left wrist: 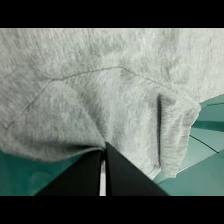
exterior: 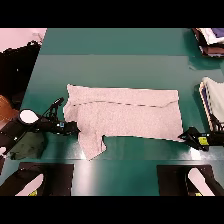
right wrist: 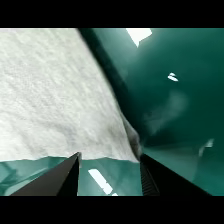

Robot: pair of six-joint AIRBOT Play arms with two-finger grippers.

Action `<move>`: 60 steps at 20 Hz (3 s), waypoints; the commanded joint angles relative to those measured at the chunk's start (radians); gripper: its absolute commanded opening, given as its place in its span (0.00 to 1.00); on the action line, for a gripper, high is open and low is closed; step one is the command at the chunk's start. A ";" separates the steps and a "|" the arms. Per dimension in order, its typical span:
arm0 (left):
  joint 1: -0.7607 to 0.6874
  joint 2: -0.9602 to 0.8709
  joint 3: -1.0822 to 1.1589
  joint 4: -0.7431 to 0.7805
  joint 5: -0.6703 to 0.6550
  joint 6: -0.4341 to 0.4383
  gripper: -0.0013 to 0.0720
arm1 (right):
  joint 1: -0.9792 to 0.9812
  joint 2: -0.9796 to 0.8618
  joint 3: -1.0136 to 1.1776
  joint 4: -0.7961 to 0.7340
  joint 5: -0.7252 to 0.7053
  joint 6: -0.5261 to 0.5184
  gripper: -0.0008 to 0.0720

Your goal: Fold the shirts.

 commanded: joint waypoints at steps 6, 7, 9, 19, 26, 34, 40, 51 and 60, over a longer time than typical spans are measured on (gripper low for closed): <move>0.000 0.007 0.047 0.093 -0.114 -0.011 0.05 | 0.078 -0.104 0.034 0.045 -0.001 -0.026 0.06; 0.000 0.034 0.055 0.128 -0.144 -0.034 0.05 | 0.092 -0.082 0.059 0.013 0.027 -0.026 0.03; 0.000 0.128 0.054 0.188 -0.189 -0.085 0.05 | 0.123 -0.012 0.114 -0.079 0.099 -0.022 0.03; 0.000 0.356 0.143 0.161 -0.509 -0.186 0.05 | 0.157 0.303 0.266 -0.222 0.304 0.022 0.03; 0.000 0.034 0.299 0.233 -0.154 -0.108 0.05 | 0.383 -0.152 0.536 -0.174 0.135 0.023 0.03; 0.003 -0.196 0.327 0.239 0.109 -0.100 0.05 | 0.451 -0.618 0.856 -0.037 0.139 0.030 0.03; 0.003 -0.194 0.412 0.244 0.001 -0.106 0.84 | 0.373 -0.677 0.979 0.063 0.206 -0.056 0.52; 0.000 -0.194 0.552 0.169 -0.098 -0.100 0.07 | 0.092 -0.656 0.643 0.072 0.202 -0.283 0.82; -0.082 -0.219 0.525 0.077 -0.001 -0.110 0.05 | 0.227 -0.782 0.592 0.282 0.194 -0.417 0.42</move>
